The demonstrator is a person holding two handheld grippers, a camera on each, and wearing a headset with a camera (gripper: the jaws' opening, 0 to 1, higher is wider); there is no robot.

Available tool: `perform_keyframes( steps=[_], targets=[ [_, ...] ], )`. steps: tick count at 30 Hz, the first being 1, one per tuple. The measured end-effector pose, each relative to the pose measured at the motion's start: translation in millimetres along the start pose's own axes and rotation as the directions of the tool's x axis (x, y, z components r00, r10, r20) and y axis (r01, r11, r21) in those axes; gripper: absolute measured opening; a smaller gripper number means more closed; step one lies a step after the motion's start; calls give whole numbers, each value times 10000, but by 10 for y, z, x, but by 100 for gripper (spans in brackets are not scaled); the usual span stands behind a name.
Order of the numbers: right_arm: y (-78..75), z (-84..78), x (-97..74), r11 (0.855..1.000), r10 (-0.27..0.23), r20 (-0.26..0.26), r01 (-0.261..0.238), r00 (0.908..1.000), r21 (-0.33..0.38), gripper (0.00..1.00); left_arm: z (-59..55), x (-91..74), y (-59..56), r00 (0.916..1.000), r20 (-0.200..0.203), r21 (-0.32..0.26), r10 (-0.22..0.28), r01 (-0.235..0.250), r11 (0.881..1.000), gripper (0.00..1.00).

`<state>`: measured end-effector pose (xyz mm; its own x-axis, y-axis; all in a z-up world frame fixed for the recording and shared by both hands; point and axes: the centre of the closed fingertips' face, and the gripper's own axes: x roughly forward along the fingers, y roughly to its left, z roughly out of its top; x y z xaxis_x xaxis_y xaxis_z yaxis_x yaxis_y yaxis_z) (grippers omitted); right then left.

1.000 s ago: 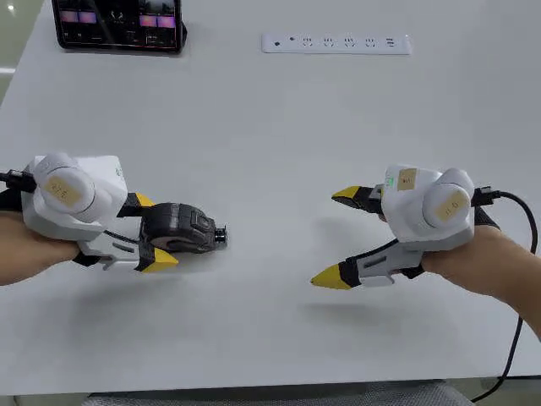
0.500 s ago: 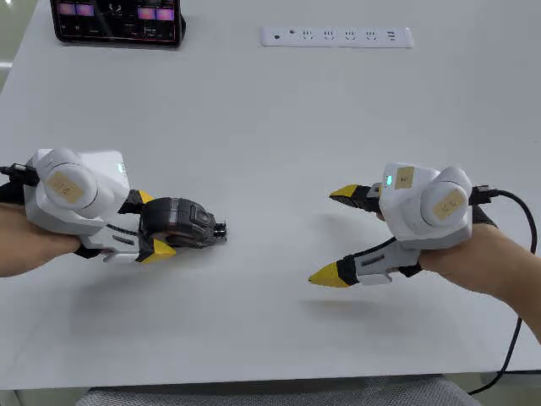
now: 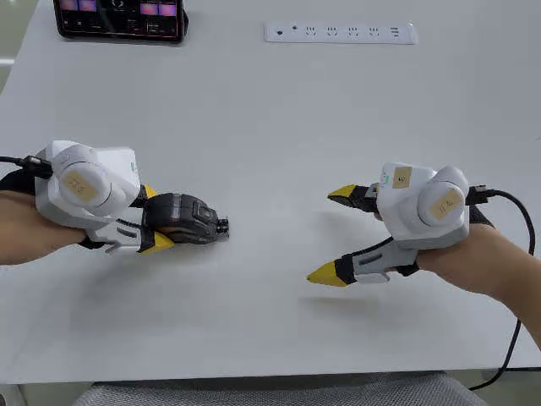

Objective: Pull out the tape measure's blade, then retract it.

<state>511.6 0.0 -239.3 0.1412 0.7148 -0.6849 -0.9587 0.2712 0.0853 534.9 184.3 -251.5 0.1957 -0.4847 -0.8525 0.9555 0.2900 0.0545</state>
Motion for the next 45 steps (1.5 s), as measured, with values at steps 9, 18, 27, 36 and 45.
perform_keyframes(
  steps=[9,18,27,36,45],
  targets=[
    [6,1,6,10000,11,10,-11,10000,-37,70,-7,-5,12,9998,-127,98,129,-128,9999,29],
    [-47,41,24,9996,-110,184,115,9998,-263,64,-9,3,13,9998,-169,129,104,-102,9999,28],
    [-80,168,156,9987,16,465,8,9989,-512,59,-18,9,17,9996,-254,97,97,-95,9999,28],
    [-74,260,356,9958,280,629,-224,9976,-889,51,-19,16,12,9997,-232,-26,64,-65,10000,28],
    [-75,348,509,9935,422,673,-347,9968,-1087,46,-25,19,8,9998,-197,-95,64,-66,9999,28]
  ],
)
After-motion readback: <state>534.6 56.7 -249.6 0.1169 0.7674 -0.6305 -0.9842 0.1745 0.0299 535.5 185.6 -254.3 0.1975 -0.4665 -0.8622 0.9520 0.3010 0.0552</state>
